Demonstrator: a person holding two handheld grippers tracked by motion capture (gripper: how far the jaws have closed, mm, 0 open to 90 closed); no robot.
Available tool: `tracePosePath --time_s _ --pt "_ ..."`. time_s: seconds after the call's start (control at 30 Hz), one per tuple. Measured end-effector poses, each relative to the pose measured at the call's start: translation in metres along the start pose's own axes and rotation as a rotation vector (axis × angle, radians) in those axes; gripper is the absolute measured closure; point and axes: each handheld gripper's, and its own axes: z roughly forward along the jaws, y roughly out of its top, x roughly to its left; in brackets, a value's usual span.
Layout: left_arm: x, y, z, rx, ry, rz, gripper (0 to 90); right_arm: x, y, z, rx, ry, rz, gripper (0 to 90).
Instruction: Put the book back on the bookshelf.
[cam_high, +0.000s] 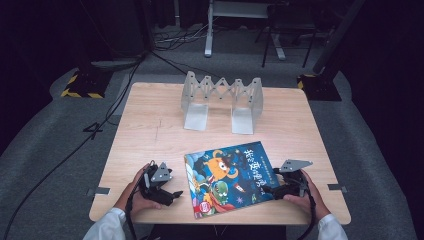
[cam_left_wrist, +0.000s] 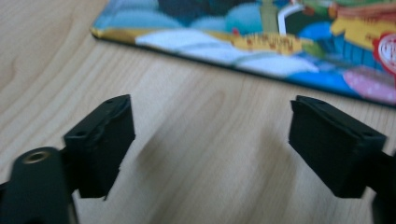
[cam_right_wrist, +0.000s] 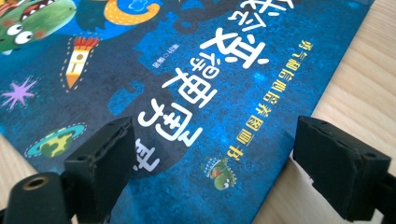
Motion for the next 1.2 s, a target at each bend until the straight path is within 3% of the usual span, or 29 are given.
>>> tracePosePath --time_s 0.2,0.33,0.47,0.5,0.6,0.73,0.8,0.87,0.93,0.97,1.03,1.07,1.2 --pt "0.016 0.017 -0.002 -0.055 0.015 -0.014 15.9 0.002 0.016 0.012 0.014 0.004 -0.048 14.1" --pt "0.031 0.031 0.004 -0.087 -0.010 -0.046 15.8 0.003 0.021 0.019 -0.029 -0.005 -0.050 20.3" --pt "0.042 0.039 0.017 -0.082 -0.005 -0.053 15.9 0.006 0.018 0.016 -0.030 -0.012 -0.056 21.9" --pt "0.046 0.042 0.025 -0.067 0.007 -0.038 16.0 0.006 0.013 0.010 -0.030 -0.018 -0.051 21.9" --pt "0.050 0.048 0.039 -0.031 0.004 -0.048 16.1 0.006 -0.001 -0.002 -0.030 -0.004 -0.044 22.6" --pt "0.052 0.051 0.048 -0.014 -0.010 -0.049 16.2 0.006 -0.016 -0.016 -0.033 0.017 -0.026 23.1" --pt "0.052 0.052 0.053 0.006 -0.007 -0.027 15.7 0.007 -0.020 -0.019 -0.030 0.017 -0.023 23.1" --pt "0.051 0.052 0.057 -0.002 -0.045 -0.047 16.2 0.008 -0.022 -0.024 -0.019 0.012 -0.030 23.1" --pt "0.051 0.052 0.058 -0.001 -0.064 -0.049 15.6 0.011 -0.024 -0.025 0.001 0.018 -0.047 24.3" --pt "0.049 0.052 0.059 0.006 -0.104 -0.049 15.6 0.018 -0.023 -0.025 0.012 0.013 -0.090 27.2" --pt "0.048 0.052 0.060 0.010 -0.121 -0.051 15.6 0.021 -0.023 -0.024 0.020 0.018 -0.102 26.0" --pt "0.048 0.052 0.059 0.013 -0.115 -0.052 13.9 0.026 -0.022 -0.021 0.040 -0.009 -0.134 24.9" --pt "0.046 0.050 0.058 0.021 -0.122 -0.054 13.6 0.022 -0.020 -0.018 0.031 -0.009 -0.091 25.5"
